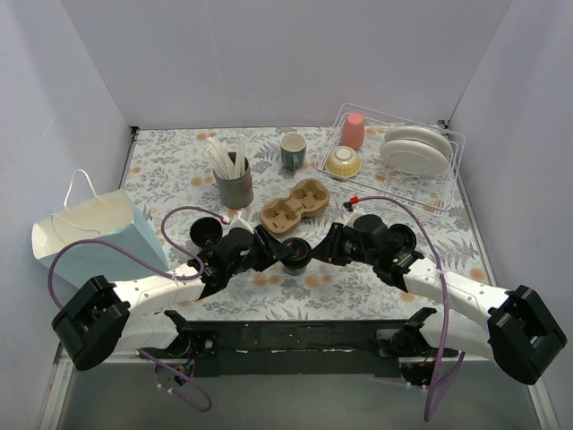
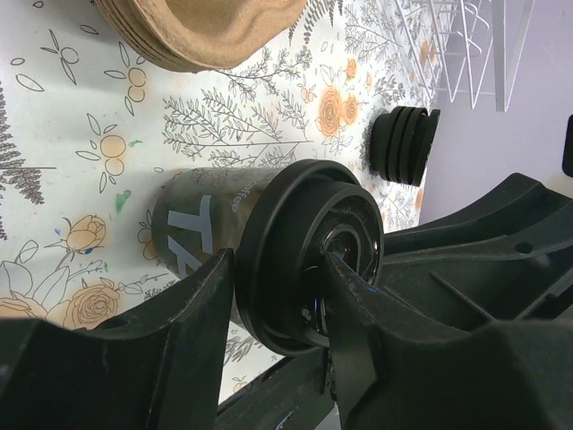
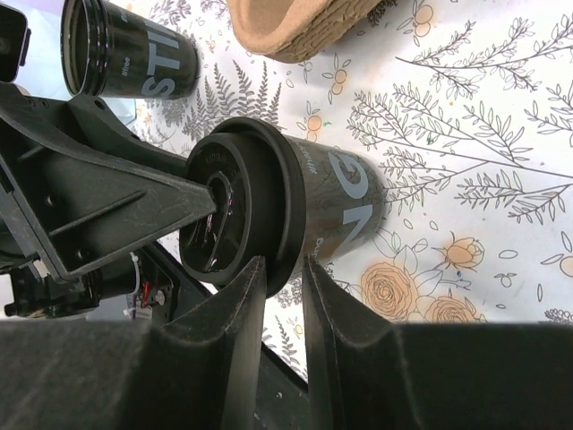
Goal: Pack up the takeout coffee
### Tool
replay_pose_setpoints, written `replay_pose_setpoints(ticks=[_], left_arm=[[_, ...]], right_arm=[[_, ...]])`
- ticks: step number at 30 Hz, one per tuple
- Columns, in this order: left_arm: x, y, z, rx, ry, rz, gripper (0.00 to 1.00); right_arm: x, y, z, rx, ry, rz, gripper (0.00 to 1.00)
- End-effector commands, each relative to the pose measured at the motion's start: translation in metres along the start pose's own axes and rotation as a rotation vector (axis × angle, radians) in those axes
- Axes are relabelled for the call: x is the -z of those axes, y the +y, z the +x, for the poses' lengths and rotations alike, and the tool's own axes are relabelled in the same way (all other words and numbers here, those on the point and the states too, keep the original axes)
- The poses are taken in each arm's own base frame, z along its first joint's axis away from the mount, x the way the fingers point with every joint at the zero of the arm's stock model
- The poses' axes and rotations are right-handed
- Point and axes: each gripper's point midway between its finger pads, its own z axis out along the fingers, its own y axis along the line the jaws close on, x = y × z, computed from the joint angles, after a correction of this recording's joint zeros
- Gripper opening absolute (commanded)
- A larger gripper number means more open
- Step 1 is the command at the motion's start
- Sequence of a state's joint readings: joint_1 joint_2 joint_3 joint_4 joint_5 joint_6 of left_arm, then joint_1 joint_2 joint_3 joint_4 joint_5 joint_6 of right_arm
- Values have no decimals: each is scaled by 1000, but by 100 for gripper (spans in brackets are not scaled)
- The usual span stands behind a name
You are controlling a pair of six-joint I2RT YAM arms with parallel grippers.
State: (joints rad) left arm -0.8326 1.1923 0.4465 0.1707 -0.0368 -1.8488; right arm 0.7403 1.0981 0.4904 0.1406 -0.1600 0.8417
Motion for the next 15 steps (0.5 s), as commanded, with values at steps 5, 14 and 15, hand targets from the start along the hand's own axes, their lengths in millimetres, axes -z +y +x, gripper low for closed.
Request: replay_pose_setpoints(ticks=[5, 14, 15], left_arm=[[23, 105, 66, -71, 262, -337, 40], [21, 103, 66, -70, 262, -337, 40], [21, 103, 67, -71, 265, -338, 40]], right_arm=[[4, 5, 25, -47, 100, -21, 33], [7, 11, 33, -179, 68, -109, 31], [7, 4, 39, -197, 73, -106, 30]])
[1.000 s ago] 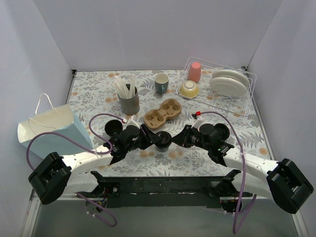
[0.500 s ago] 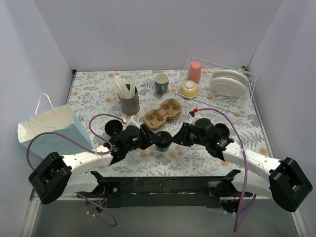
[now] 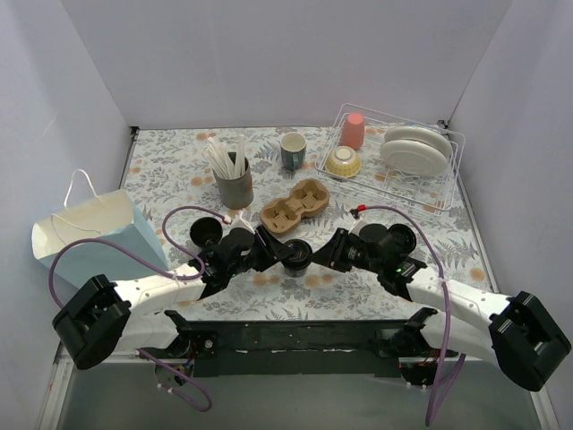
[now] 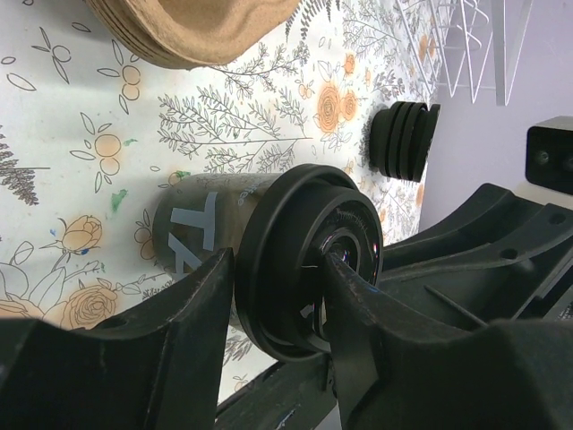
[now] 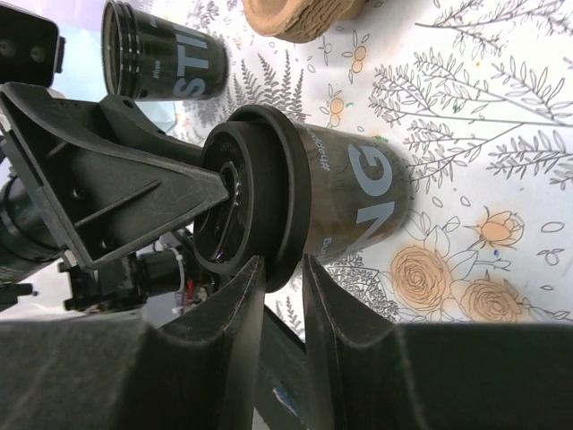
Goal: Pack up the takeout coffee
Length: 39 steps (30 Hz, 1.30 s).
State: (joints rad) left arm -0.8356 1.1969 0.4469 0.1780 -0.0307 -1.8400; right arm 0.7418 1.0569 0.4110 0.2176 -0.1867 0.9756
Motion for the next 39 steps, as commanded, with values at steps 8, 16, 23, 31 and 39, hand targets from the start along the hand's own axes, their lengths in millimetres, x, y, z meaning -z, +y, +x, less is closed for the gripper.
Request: replay_pose_setpoints(ticks=[8, 16, 23, 31, 39], left_arm=[[23, 109, 71, -56, 267, -360, 40], [24, 121, 78, -41, 282, -385, 40], [24, 123, 80, -32, 281, -388, 40], [19, 120, 80, -38, 279, -394, 40], [14, 112, 74, -45, 261, -411, 40]], right_arm=[[1, -27, 38, -107, 41, -32, 16], [2, -88, 50, 22, 18, 143, 6], [3, -129, 59, 90, 46, 298, 9], [-17, -70, 21, 200, 11, 168, 17], [-19, -10, -1, 162, 3, 30, 33]])
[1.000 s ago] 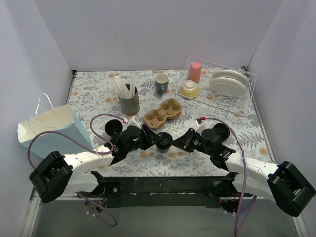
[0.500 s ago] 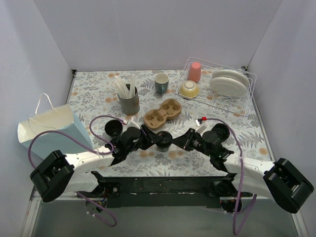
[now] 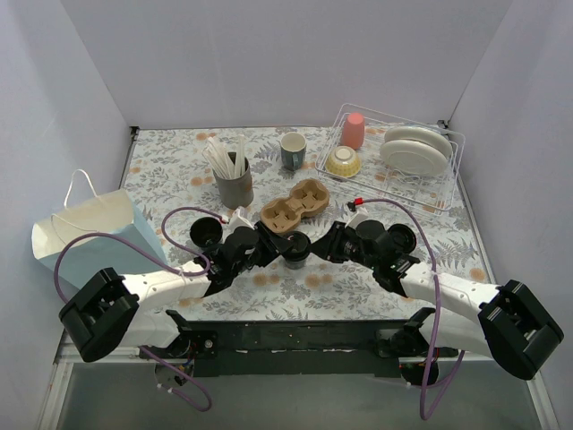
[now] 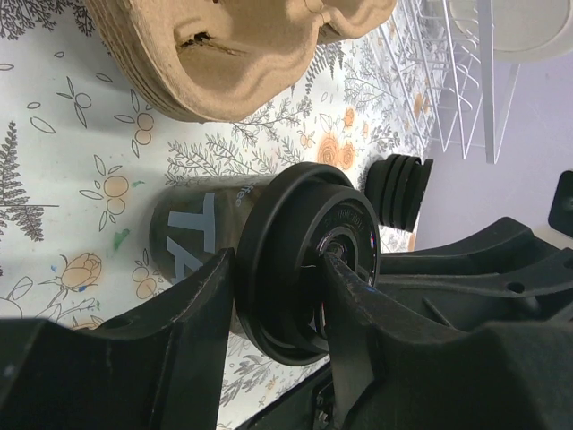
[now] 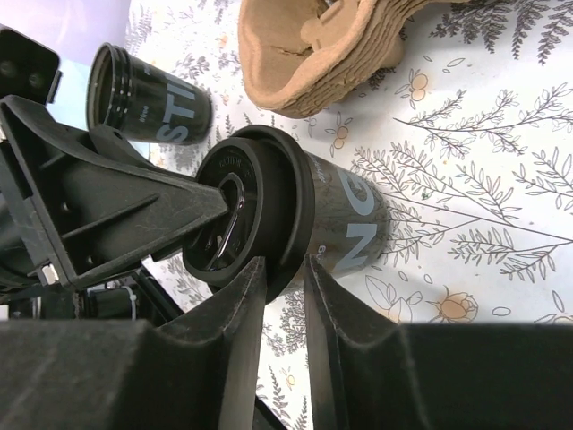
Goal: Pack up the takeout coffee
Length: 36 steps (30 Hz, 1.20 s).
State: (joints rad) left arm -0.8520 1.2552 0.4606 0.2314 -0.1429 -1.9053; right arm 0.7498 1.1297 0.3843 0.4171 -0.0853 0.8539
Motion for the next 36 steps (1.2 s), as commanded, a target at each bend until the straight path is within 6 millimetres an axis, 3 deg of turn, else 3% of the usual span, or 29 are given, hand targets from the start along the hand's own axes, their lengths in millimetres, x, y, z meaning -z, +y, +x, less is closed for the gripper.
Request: replay_pose_setpoints(ticks=[1, 17, 23, 36], left_arm=[[32, 119, 78, -126, 343, -402, 40], [30, 114, 70, -128, 306, -418, 40], [29, 112, 70, -132, 308, -415, 40], [30, 115, 70, -142, 309, -419, 39]], right_arm=[[0, 0, 24, 12, 147, 26, 35], [8, 42, 16, -93, 145, -130, 40], [7, 44, 15, -101, 149, -135, 42], [5, 22, 16, -118, 103, -54, 41]])
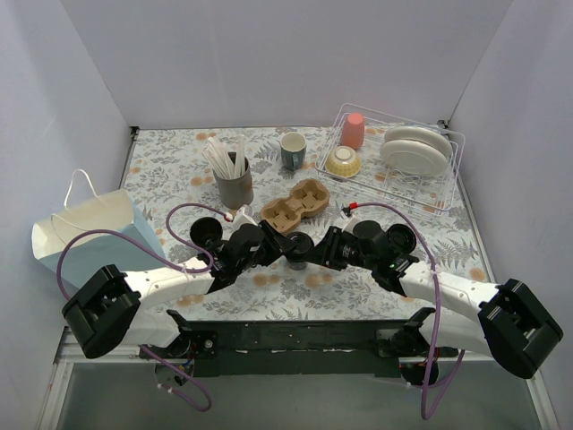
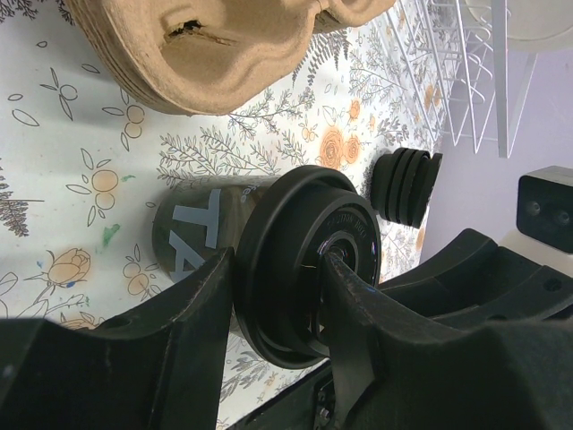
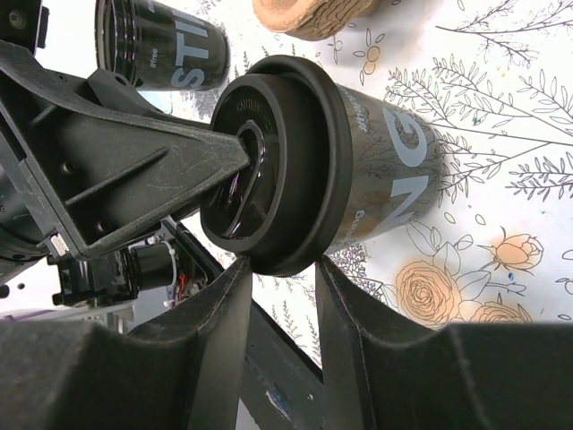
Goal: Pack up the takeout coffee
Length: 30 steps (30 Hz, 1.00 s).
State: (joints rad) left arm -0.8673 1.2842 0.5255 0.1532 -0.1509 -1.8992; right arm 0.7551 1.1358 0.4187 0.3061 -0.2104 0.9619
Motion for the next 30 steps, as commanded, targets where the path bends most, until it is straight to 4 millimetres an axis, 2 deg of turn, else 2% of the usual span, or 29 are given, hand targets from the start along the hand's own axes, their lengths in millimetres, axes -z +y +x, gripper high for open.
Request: replay_pose_setpoints(ticks=[1, 9, 30], left_arm=[[29, 120, 70, -125, 294, -381, 40], [29, 118, 68, -125, 291, -377, 40], [30, 118, 68, -125, 288, -378, 39]], right_arm=[[1, 13, -9, 12, -52, -43, 41], [9, 12, -19, 20, -110, -15, 40], [17, 0, -25, -10, -171, 35, 41]])
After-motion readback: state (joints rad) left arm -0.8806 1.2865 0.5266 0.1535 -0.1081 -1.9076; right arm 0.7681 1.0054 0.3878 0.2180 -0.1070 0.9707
